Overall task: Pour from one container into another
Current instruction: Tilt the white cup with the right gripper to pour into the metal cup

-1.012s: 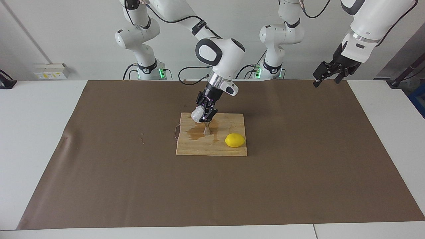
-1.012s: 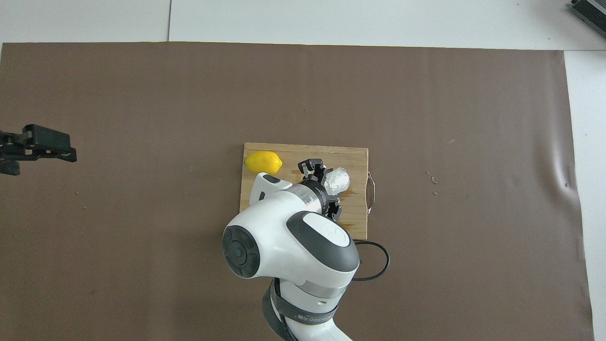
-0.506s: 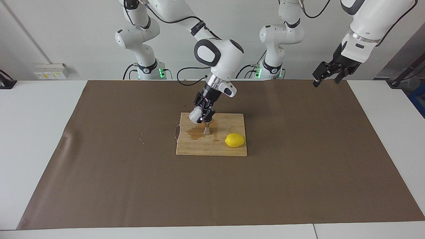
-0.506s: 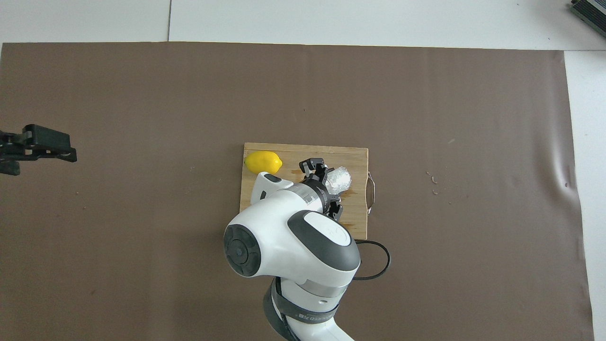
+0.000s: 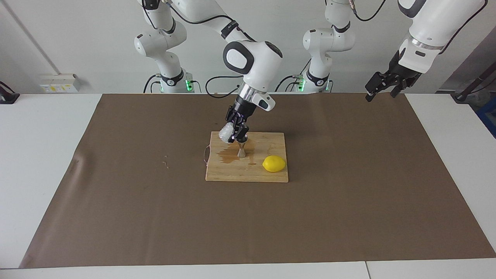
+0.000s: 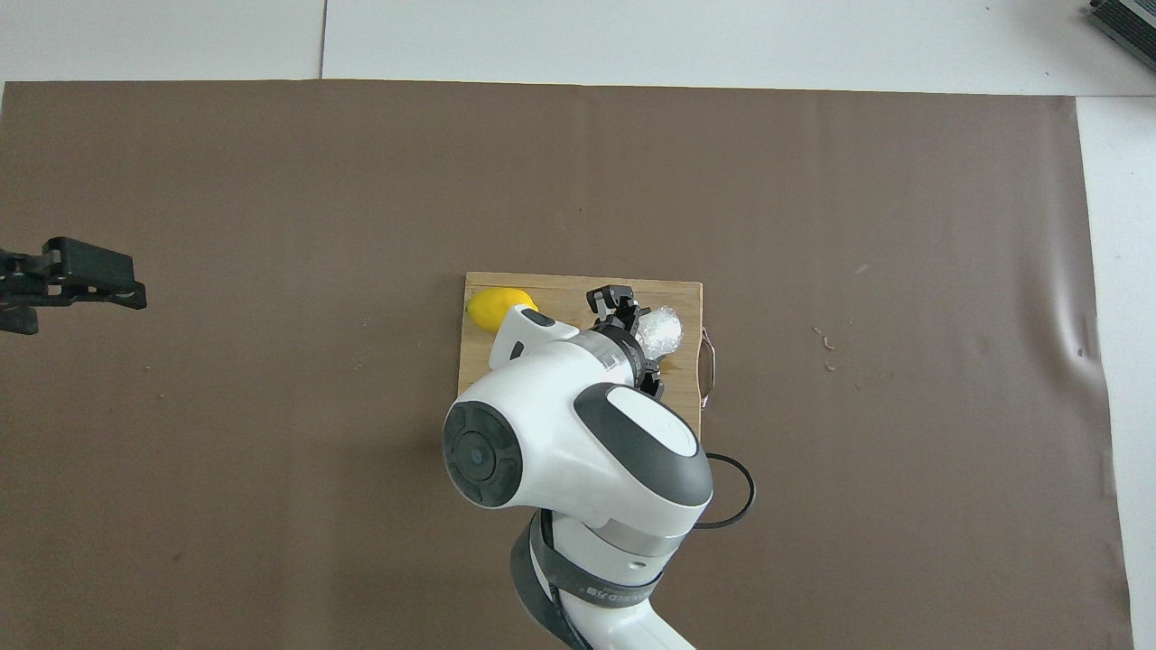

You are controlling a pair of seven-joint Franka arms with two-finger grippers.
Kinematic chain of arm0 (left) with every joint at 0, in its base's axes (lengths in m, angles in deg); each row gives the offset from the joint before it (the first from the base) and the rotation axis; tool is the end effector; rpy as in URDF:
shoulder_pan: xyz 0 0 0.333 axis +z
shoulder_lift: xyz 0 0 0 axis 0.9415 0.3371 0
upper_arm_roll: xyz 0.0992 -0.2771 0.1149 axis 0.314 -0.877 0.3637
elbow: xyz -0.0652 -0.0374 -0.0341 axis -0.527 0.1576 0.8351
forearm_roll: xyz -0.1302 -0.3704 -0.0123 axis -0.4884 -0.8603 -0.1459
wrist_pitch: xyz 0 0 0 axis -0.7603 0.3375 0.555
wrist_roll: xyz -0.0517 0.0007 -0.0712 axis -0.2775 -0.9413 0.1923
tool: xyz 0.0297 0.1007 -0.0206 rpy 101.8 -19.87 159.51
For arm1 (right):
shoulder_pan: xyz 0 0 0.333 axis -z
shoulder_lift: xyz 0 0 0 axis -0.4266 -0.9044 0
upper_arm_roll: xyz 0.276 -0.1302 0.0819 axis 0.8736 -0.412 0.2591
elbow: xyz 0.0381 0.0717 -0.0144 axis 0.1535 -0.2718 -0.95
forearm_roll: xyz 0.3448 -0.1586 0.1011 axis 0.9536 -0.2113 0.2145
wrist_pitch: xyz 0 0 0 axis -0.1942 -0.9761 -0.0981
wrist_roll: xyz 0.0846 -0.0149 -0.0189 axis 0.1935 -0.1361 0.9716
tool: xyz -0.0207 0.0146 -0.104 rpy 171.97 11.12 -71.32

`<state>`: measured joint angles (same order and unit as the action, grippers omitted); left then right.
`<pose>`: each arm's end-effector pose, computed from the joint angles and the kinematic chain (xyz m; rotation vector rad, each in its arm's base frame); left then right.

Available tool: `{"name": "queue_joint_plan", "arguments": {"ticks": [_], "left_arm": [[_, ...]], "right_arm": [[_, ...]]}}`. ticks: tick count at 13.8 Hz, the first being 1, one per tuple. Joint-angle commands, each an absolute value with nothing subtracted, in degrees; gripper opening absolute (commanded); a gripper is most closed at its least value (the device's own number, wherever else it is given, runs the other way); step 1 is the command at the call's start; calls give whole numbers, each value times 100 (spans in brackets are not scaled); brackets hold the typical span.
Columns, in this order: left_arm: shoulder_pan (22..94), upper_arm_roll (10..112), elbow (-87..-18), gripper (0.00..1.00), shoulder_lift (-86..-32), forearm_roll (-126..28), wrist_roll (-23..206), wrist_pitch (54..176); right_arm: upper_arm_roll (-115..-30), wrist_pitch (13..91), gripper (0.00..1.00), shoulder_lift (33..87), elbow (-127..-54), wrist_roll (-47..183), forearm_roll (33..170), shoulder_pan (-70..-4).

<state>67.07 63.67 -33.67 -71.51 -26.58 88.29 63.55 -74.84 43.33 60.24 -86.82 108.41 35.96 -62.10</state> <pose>0.5327 -0.0364 0.6434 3.0793 0.2439 -0.0271 0.4985 0.3813 0.4315 1.6174 2.0335 -0.1716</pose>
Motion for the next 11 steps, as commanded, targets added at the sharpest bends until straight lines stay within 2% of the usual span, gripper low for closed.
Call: {"name": "queue_joint_plan", "arguments": {"ticks": [1, 11], "left_arm": [[6793, 6335, -3561, 100, -7324, -2723, 8830, 6337], [6793, 6335, -3561, 100, -7324, -2723, 8830, 6337]], "right_arm": [[-7434, 4340, 0, 6066, -8568, 10815, 4030, -5981], [-7443, 4419, 0, 6128, -8498, 10894, 5111, -5681]]}}
